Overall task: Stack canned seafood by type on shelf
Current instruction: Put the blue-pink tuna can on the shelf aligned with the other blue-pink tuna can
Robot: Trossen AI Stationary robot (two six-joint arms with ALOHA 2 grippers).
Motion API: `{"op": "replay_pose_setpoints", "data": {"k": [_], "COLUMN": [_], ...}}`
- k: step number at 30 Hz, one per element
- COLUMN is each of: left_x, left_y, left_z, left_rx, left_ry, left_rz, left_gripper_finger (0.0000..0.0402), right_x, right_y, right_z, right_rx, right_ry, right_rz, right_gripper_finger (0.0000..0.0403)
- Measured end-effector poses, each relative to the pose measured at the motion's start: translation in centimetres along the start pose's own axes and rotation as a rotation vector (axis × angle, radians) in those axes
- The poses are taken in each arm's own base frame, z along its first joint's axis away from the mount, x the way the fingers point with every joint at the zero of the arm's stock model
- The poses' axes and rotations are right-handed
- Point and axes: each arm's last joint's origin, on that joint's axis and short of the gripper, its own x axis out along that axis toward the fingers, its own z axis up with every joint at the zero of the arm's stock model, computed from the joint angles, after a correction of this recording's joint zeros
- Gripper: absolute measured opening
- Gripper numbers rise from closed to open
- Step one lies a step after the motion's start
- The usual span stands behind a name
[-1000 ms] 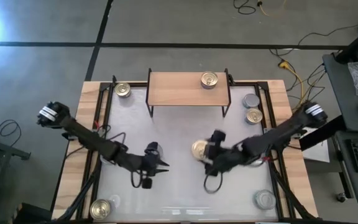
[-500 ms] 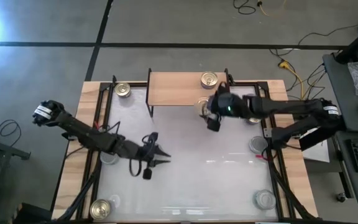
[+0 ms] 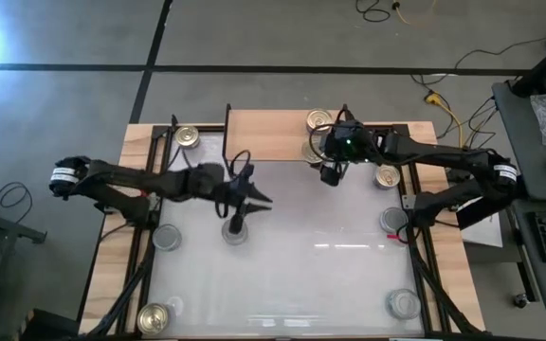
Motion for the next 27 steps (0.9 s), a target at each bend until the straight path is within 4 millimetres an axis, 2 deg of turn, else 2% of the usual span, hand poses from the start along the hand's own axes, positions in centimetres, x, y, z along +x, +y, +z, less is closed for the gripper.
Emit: {"op": "replay_pose_setpoints", "data": {"k": [6, 11, 16, 22, 27], "left_x": [-0.2, 0.0, 1.2, 3.7, 6.3], "left_y": [1.7, 2.4, 3.6, 7.5, 10.7], "left_z": [1.4, 1.3, 1.0, 2.5, 3.4], "left_rx": [0.082, 0.097, 0.103, 0.086, 0.081], "left_ry": [-0.012, -0.034, -0.080, -0.082, 0.041], "left_rz": [0.032, 0.059, 0.090, 0.118, 0.087], "left_gripper_finger": [0.0075, 0.0075, 0.0075, 0.0075, 0.0075], "right_x": [0.0, 0.0, 0.2, 1.0, 1.9], "right_y": [0.0, 0.0, 0.1, 0.1, -0.3], "right_z": [0.2, 0.2, -0.2, -0.6, -0.9], "right_rx": [0.008, 0.016, 0.038, 0.081, 0.098], "right_ry": [-0.010, -0.010, 0.001, 0.029, 0.059], "right_rz": [-0.002, -0.001, 0.004, 0.004, -0.015], "right_gripper_finger": [0.0373, 0.0373, 0.0373, 0.0373, 0.0373]}}
